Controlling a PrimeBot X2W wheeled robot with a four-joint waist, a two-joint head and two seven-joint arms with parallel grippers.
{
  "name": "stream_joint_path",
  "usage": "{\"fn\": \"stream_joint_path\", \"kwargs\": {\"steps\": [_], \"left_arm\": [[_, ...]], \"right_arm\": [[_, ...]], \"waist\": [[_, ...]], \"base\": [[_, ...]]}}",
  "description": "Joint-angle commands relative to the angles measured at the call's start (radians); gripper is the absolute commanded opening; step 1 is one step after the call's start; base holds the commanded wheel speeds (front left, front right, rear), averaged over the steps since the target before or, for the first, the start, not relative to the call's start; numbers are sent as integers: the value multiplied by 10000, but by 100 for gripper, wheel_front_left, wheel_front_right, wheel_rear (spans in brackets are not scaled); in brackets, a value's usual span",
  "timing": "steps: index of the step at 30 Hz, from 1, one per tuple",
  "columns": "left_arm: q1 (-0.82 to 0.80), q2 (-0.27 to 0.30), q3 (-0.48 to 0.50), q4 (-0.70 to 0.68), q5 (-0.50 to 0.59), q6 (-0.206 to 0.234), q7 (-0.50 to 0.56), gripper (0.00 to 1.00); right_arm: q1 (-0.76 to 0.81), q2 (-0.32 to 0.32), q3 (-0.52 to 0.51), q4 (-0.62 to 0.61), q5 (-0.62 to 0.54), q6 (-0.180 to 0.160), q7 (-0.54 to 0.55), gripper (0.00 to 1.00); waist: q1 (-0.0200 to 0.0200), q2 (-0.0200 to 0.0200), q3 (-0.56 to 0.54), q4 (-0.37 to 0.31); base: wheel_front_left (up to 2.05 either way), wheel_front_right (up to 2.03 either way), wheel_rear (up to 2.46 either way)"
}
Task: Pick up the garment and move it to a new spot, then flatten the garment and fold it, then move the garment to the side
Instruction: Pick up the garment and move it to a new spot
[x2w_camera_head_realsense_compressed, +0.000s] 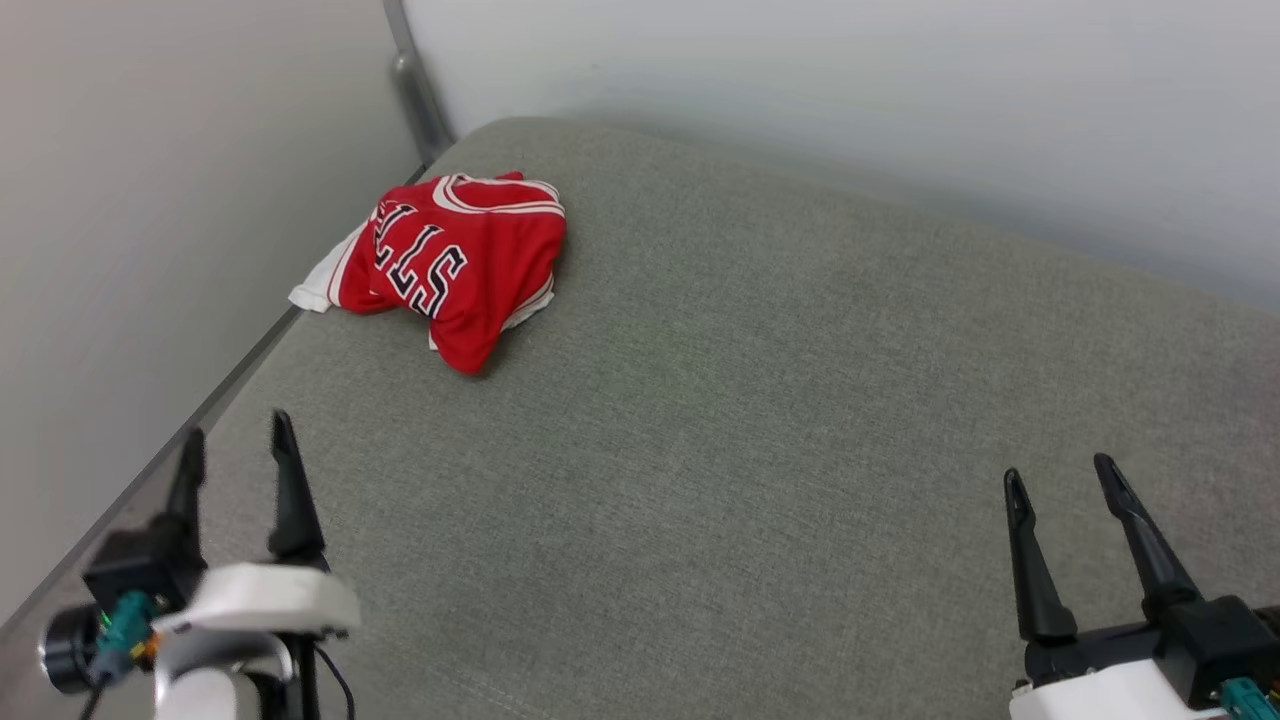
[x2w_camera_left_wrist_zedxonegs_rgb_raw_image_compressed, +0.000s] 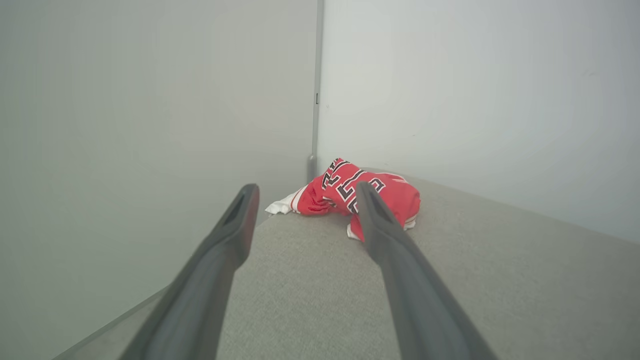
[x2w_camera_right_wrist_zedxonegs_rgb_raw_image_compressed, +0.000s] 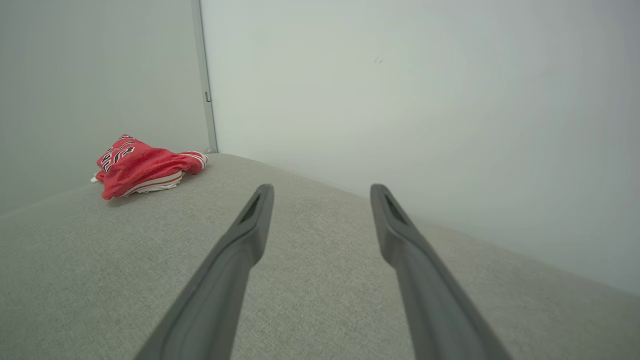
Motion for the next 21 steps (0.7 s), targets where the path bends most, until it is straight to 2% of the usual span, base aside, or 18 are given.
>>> {"fn": "stream_joint_path", "kwargs": {"steps": [1,7,13,16,17,21], "left_arm": [[-641,136,323,22,25,-188,-28,100],[-3026,690,1283,264,4,-744,-28,100],[-5136,1563,1906,623,-123,-1149,-28,100],[-6010,2123,2045,1163,-342,-1313,-28,100],[-6857,2775,1953,2043,-658,-1451,25,100],[-7812,3614,1627,3182,-1312,-1533,838,100]], "right_arm": [[-219,-8,-75,-103,-144,-3,-21,100],[-860,-10,-319,-429,-769,-3,-21,100],[-1632,-238,-571,-1046,-1252,-3,-21,100],[-1887,-445,-619,-1385,-1386,-3,-21,100],[-2082,-594,-741,-1715,-1461,-3,-21,100],[-2253,-741,-782,-2094,-1527,-3,-21,100]], "waist": [[-1,0,380,-190],[-1,0,1589,-620],[-1,0,3087,-1086],[-1,0,3761,-1297],[-1,0,4286,-1454],[-1,0,4797,-1650]], "base": [[0,0,0],[0,0,0],[0,0,0],[0,0,0],[0,0,0],[0,0,0]]}}
